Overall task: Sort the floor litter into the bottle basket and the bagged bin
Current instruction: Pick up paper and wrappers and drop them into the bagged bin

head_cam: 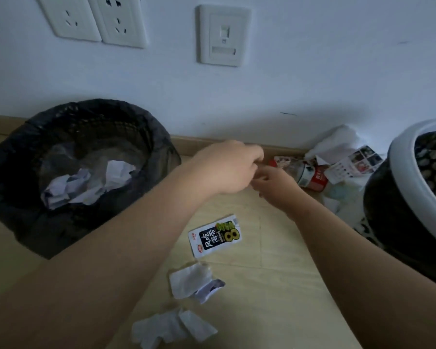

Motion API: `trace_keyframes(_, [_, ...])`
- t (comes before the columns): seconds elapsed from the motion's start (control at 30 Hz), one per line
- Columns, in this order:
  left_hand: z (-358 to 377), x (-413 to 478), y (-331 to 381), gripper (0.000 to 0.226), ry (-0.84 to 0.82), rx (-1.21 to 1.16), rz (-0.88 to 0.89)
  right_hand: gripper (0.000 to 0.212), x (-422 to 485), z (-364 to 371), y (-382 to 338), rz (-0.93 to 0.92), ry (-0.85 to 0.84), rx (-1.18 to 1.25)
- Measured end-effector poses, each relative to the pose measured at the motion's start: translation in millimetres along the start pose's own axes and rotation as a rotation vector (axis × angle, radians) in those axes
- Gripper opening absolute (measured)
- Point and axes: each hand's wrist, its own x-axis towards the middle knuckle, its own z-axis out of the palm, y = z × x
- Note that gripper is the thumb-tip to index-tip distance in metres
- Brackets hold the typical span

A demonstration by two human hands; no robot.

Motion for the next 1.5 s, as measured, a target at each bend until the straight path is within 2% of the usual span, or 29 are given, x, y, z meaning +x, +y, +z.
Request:
trace_keyframes(0.2, [121, 4, 22, 0.045, -0.418, 0.207, 0.124, 0.034, -37, 2, 105, 0.202, -0.038, -0.209])
trace_keyframes(0.33, [177, -13, 36, 0.056, -0.498, 0.260, 0.279, 0.039, -86, 12, 148, 0.152, -0.016, -0.454])
trace_keyframes(0.43, [202, -24, 55, 0.062, -0.592, 0.259, 0.299, 0.048, -124, 20, 166, 0.047, -0.019, -0.662])
trace_keyframes(0.53, [218, -30, 69, 0.063, -0.549, 0.258, 0.297, 0.068, -149, 23, 192, 0.002, 0.011, -0.730])
trace_keyframes(0.67, [221, -27, 72, 0.056, -0.447, 0.277, 0.328, 0.072, -165, 22, 216, 0.207, -0.022, -0.690])
trace_keyframes(0.73, [222, -24, 66, 0.053, -0.396, 0.277, 0.353, 0.066, -168, 24, 218, 0.319, 0.001, -0.587])
trace_keyframes(0.83, [221, -25, 54, 0.051, -0.377, 0.261, 0.412, 0.046, -166, 32, 221, 0.400, 0.023, -0.426])
trace_keyframes(0.9, [222, -26, 47, 0.052, -0.333, 0.241, 0.420, 0.038, -160, 39, 217, 0.352, 0.060, -0.319])
trace_keyframes(1.0, [222, -28, 37, 0.052, -0.259, 0.231, 0.441, 0.026, -147, 54, 203, 0.257, -0.006, -0.244])
trace_keyframes(1.13, [216, -26, 32, 0.053, -0.377, 0.212, 0.442, 0.024, -126, 65, 177, 0.033, -0.202, -0.284])
trace_keyframes(1.2, [208, -22, 25, 0.051, -0.413, 0.178, 0.327, 0.028, -111, 64, 165, -0.057, -0.269, -0.331])
trace_keyframes(1.3, [196, -9, 13, 0.045, -0.392, 0.117, 0.159, 0.027, -86, 58, 149, -0.032, -0.149, -0.301])
trace_keyframes(1.4, [189, 3, 0, 0.039, -0.333, 0.135, 0.090, 0.019, -61, 43, 137, 0.077, 0.095, -0.263])
trace_keyframes(1.5, [186, 11, -6, 0.050, -0.331, 0.124, 0.017, 0.018, -41, 25, 131, 0.191, 0.280, -0.135])
